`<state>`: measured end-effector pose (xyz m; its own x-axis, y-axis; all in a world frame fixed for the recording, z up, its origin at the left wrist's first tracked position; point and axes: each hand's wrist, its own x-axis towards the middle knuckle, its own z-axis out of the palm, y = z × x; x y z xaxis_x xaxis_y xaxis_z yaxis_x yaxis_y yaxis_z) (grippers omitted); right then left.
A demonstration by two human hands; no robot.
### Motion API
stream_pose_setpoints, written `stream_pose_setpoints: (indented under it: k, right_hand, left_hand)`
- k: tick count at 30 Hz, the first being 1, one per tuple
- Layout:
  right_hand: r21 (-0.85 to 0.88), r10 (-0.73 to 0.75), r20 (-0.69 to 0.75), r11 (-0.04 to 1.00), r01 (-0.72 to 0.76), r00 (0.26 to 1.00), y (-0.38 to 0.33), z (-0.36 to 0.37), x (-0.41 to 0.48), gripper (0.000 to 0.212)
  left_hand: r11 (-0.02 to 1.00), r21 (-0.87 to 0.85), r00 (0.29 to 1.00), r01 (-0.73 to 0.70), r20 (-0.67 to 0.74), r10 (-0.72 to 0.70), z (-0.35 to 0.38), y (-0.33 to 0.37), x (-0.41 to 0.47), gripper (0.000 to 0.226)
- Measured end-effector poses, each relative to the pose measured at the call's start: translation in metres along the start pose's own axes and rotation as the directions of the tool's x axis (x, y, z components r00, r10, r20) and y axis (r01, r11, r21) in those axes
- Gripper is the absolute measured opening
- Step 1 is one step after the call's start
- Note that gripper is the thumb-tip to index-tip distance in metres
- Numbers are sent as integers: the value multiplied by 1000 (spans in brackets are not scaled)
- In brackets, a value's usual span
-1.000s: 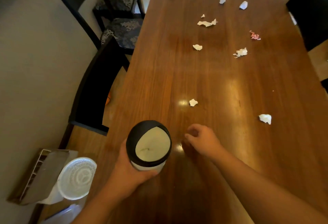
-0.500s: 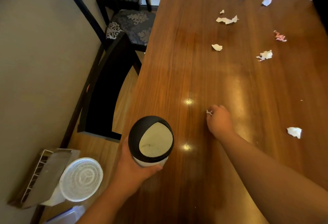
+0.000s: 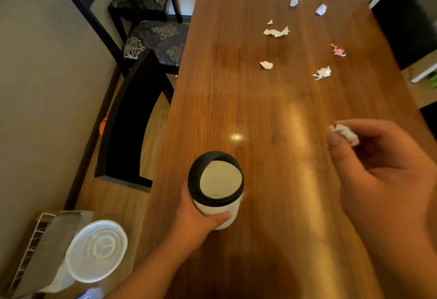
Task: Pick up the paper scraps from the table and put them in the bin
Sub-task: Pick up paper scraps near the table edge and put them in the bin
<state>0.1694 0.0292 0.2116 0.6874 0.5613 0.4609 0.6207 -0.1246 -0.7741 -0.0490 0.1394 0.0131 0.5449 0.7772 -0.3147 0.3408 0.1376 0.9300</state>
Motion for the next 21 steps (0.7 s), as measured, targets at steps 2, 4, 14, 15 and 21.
stream_pose_setpoints:
  k: [2,4,14,15,21]
  right_hand:
    - [-112,-20,212,993,45,977,-1,17,-16,20]
    - [-309,128,550,949,58,825,7,39,-40,38]
    - [-542,540,470,801,-255,698,119,-52,-75,38]
    - [-570,573,452,775,-273,684,135,-63,-75,36]
    - [-658,728,296,624,-420,619,238,-108,-40,36]
  left_hand:
    - [1000,3,999,-20,29,20,15,3,0,105]
    - [1000,-8,998,-12,54,12,29,8,-1,110]
    - [1000,13,991,-25,133,23,82,17,-6,113]
    - [999,20,991,-28,128,25,90,18,-7,111]
    - [999,13,996,-29,82,28,149,26,-9,112]
